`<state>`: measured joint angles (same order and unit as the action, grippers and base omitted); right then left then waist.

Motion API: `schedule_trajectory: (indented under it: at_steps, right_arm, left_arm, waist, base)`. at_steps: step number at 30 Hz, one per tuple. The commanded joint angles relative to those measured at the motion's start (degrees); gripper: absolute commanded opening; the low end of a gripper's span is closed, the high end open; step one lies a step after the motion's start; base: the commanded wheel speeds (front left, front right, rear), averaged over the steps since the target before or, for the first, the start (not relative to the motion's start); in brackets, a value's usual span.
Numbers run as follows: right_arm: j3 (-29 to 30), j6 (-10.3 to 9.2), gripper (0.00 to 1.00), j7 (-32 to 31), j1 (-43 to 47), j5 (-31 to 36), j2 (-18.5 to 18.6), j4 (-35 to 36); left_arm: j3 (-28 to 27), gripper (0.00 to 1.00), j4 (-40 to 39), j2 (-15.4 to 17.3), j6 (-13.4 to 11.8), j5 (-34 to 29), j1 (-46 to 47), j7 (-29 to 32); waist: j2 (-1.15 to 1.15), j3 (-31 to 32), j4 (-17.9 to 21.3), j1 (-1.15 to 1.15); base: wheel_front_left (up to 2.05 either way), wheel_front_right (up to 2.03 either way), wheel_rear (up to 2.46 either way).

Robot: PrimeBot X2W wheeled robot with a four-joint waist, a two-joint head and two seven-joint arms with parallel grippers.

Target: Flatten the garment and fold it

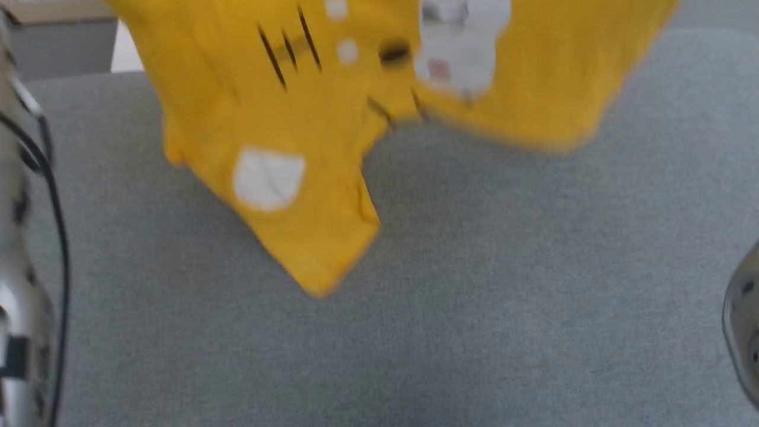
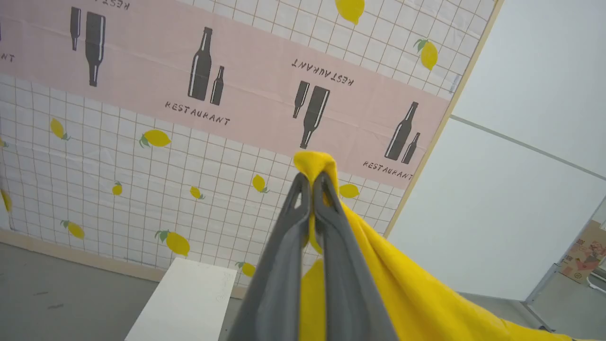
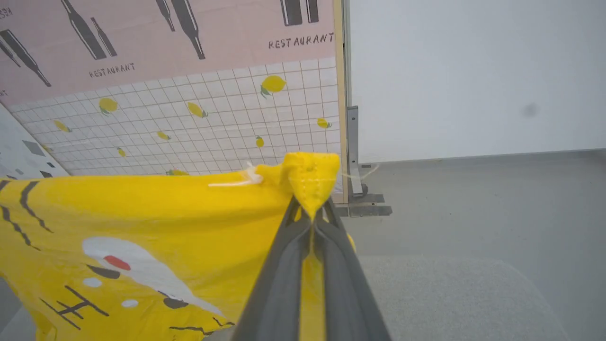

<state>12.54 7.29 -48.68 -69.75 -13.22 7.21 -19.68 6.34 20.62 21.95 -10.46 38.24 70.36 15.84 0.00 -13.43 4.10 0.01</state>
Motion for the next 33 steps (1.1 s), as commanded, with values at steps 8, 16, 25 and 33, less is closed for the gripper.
schedule_trajectory:
  at_steps: [8, 16, 25, 33]
  right_arm:
    - [3.9, 0.2, 0.0, 11.3, -15.8, 7.2, -2.8, -7.5]
    - [5.8, 0.2, 0.0, 16.4, -18.5, 7.7, -3.7, -13.8]
    - [1.1, 0.2, 0.0, 19.5, -5.5, -1.0, 0.5, -15.1]
    - [-4.4, 0.2, 0.0, 22.7, 17.4, -13.7, 4.0, -9.8]
  left_arm:
    - [0.6, 0.0, 2.0, 2.5, -0.4, -6.4, 18.2, -8.4]
    - [-1.2, 0.0, 5.8, 0.8, 2.2, -4.2, 20.0, -15.6]
    - [-1.5, 0.0, 11.5, -2.3, 8.4, 0.4, 6.9, -20.3]
    - [-3.4, 0.0, 9.0, -5.4, 12.0, 5.9, -15.0, -23.2]
  waist:
    - [0.0, -9.8, 1.7, -0.01]
    - [0.0, -12.7, 0.4, -0.01]
    - [0.0, -8.4, -4.5, -0.01]
    - [0.0, 3.8, -7.4, -0.01]
  base:
    - [0.0, 0.0, 0.0]
    - [0.0, 0.0, 0.0]
    - [0.0, 0.0, 0.0]
    - [0.0, 0.0, 0.0]
